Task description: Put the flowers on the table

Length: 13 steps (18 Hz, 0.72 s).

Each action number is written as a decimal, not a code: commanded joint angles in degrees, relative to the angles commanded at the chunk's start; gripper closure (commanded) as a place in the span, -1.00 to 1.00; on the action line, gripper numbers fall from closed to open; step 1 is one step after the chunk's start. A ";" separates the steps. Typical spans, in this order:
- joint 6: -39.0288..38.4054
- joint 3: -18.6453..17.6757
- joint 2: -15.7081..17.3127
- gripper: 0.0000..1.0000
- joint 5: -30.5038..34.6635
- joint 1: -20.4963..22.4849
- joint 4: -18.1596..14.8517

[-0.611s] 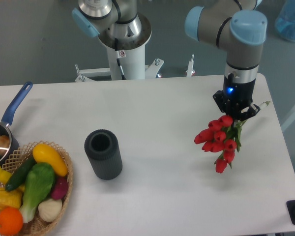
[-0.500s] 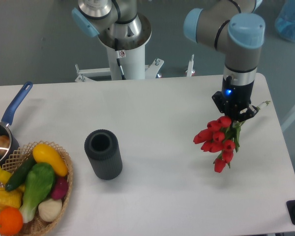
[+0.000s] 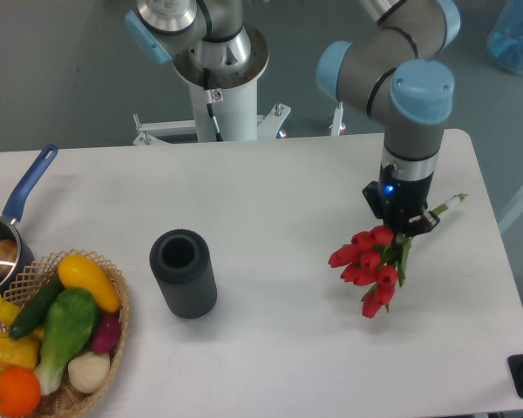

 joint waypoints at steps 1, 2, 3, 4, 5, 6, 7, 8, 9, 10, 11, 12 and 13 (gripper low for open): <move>0.09 0.00 -0.09 0.33 -0.09 0.00 0.00; 0.09 -0.17 -0.09 0.09 -0.17 0.00 0.00; 0.09 -0.26 -0.18 -0.18 -0.26 0.00 0.17; 0.00 -0.52 -0.18 -0.58 -0.35 0.00 0.44; 0.00 -0.53 -0.18 -1.00 -0.35 -0.09 0.61; 0.00 -0.53 -0.18 -1.00 -0.26 -0.09 0.62; 0.26 -0.61 -0.09 -1.00 -0.26 0.00 0.62; 0.35 -0.79 -0.09 -1.00 -0.35 0.08 0.70; 0.53 -0.88 0.00 -1.00 -0.35 0.35 0.96; 0.01 -0.88 0.09 -1.00 -0.52 0.87 1.23; 0.17 -0.97 0.09 -1.00 -0.70 1.75 2.01; 0.44 -0.97 0.17 -1.00 -0.96 2.02 2.20; 0.79 -0.97 0.09 -1.00 -1.66 2.19 2.28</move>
